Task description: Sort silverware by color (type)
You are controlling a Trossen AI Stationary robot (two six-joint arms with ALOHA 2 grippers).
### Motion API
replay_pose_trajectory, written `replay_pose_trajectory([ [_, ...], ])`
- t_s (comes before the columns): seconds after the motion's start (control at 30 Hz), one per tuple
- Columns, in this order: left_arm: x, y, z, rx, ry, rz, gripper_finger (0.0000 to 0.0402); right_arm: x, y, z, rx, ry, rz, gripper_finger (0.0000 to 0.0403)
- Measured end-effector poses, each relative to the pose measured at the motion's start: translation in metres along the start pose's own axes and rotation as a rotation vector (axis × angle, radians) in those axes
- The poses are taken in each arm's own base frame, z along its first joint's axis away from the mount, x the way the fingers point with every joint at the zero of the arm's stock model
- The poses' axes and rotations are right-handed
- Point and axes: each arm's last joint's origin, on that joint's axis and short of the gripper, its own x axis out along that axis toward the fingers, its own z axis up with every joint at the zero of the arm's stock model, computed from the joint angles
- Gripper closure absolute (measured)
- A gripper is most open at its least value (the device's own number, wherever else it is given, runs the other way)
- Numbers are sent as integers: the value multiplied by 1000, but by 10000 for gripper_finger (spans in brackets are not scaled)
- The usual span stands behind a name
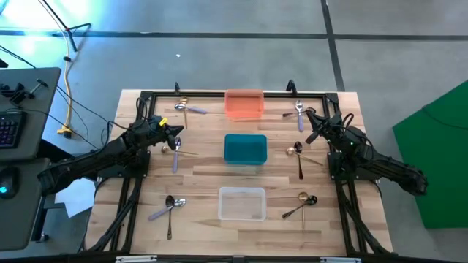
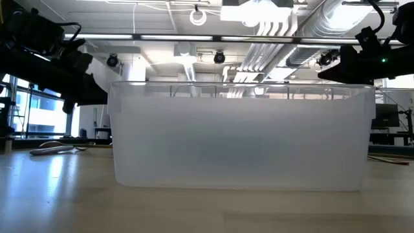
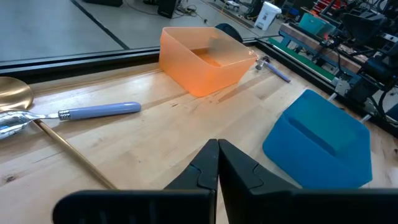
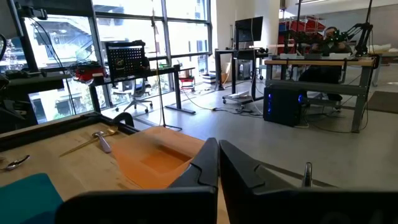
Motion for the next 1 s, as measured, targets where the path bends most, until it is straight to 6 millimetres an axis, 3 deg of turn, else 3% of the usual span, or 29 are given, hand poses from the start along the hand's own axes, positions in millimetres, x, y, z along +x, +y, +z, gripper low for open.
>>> replay_pose_trajectory([
  [1.0, 0, -2, 7, -2, -78, -4, 401, 0, 0, 0, 0, 0, 0, 403],
])
